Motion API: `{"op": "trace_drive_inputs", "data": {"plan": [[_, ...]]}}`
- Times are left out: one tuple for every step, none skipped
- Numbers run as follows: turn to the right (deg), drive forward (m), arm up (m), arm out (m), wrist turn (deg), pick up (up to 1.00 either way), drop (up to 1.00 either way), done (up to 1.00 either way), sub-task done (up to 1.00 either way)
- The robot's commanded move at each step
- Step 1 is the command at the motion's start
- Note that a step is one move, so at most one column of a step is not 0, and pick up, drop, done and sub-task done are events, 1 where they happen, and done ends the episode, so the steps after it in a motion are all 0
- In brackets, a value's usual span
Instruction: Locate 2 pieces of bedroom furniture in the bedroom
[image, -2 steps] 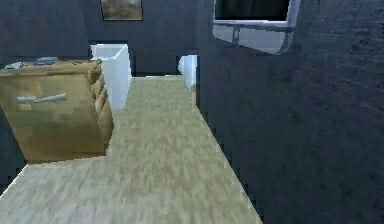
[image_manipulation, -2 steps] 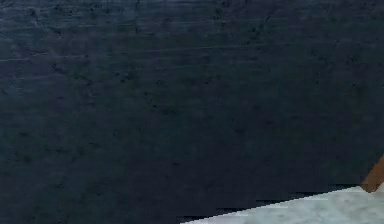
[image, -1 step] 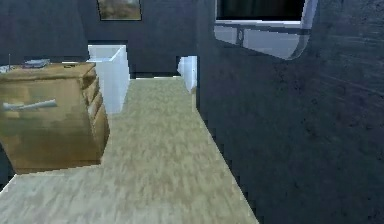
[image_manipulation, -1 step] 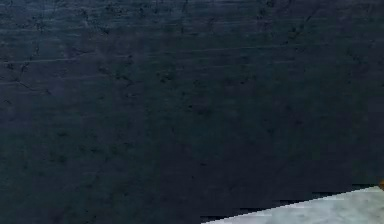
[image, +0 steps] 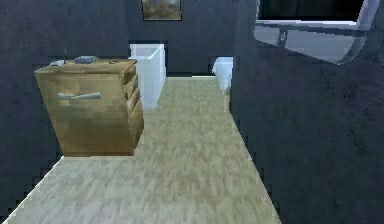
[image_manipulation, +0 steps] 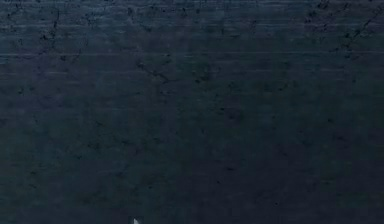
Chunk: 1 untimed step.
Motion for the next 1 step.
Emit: {"op": "trace_drive_inputs", "data": {"plan": [[0.0, 0.55, 0.0, 0.0, 0.0, 0.0, 0.0, 0.0, 0.0]]}}
